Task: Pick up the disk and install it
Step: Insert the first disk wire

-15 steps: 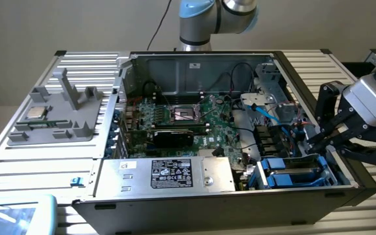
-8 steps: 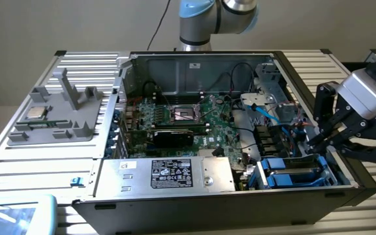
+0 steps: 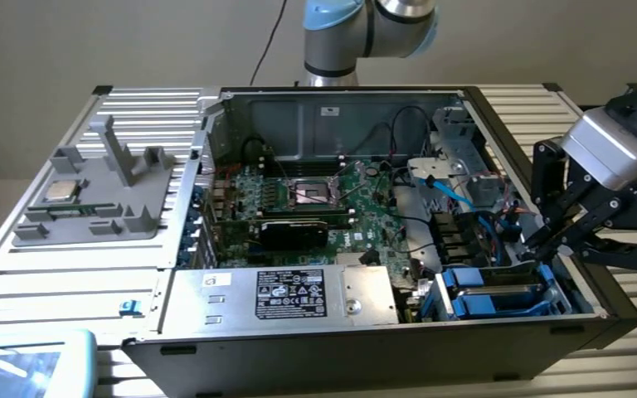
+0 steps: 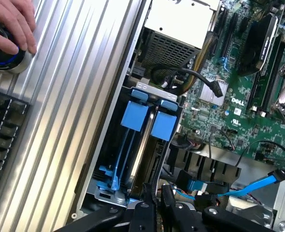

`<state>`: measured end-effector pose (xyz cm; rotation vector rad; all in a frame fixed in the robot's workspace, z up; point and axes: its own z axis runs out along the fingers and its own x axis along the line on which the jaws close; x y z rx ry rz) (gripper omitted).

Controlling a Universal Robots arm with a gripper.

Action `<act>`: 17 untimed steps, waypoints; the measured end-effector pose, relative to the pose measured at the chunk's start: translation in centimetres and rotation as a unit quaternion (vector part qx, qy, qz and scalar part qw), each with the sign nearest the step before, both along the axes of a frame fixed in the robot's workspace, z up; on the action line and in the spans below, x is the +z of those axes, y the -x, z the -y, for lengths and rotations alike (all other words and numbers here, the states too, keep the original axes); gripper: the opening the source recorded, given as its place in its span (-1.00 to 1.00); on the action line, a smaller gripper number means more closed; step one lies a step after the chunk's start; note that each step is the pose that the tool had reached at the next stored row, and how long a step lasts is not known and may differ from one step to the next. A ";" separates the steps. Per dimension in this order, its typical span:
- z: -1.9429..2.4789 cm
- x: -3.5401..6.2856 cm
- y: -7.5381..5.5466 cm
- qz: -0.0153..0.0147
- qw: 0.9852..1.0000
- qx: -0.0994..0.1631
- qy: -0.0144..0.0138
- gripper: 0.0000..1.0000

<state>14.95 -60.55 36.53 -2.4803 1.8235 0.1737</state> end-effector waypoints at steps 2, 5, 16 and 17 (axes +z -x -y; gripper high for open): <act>0.00 0.00 0.0 0.000 1.000 0.000 0.000 -0.67; 0.00 -0.01 0.0 0.000 1.000 0.000 0.000 -0.67; -0.06 0.00 0.0 0.000 1.000 0.000 0.001 -0.67; -0.23 -0.01 0.0 0.000 1.000 0.000 0.003 -0.67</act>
